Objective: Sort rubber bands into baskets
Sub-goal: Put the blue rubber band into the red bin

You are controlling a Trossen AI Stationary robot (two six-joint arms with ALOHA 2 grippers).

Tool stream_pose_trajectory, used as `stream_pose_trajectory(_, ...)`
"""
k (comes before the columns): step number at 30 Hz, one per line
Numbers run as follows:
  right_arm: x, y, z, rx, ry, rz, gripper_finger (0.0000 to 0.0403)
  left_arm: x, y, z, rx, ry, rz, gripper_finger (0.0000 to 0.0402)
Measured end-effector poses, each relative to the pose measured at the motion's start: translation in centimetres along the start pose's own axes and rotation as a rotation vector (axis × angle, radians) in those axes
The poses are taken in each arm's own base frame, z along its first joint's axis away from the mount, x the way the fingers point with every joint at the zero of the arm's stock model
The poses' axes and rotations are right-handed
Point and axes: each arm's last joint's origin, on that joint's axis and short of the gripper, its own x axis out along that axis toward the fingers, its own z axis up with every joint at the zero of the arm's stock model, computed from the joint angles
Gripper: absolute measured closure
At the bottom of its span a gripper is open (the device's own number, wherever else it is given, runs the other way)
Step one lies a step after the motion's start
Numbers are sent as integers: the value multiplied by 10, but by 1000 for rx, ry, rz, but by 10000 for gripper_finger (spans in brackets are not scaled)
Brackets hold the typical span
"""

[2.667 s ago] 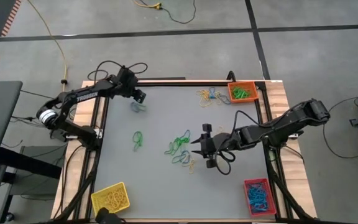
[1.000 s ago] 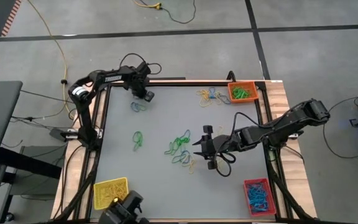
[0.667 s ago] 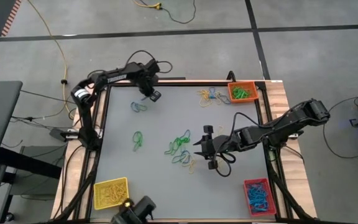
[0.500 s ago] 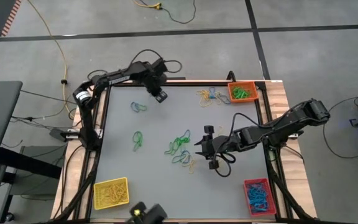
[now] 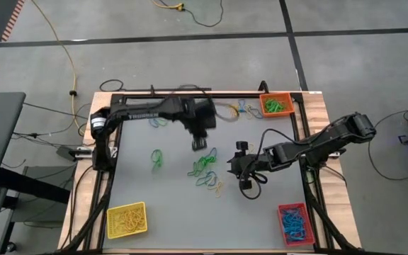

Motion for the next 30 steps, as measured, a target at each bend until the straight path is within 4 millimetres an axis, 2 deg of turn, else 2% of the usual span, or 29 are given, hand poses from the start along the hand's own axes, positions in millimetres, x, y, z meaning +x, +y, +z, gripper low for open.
stream_pose_trajectory(8,-6,17,-2,-2,9,45,214,7,-84,11,219,-90,-83,401)
stream_pose_trajectory(13,-11,30,-3,-5,6,80,214,7,-121,12,321,-145,-104,401)
stream_pose_trajectory(21,-20,51,4,-11,-102,122,214,4,-153,18,444,-267,-203,401)
stream_pose_trajectory(30,-22,53,7,-30,-148,41,214,3,-165,21,517,-344,-293,401)
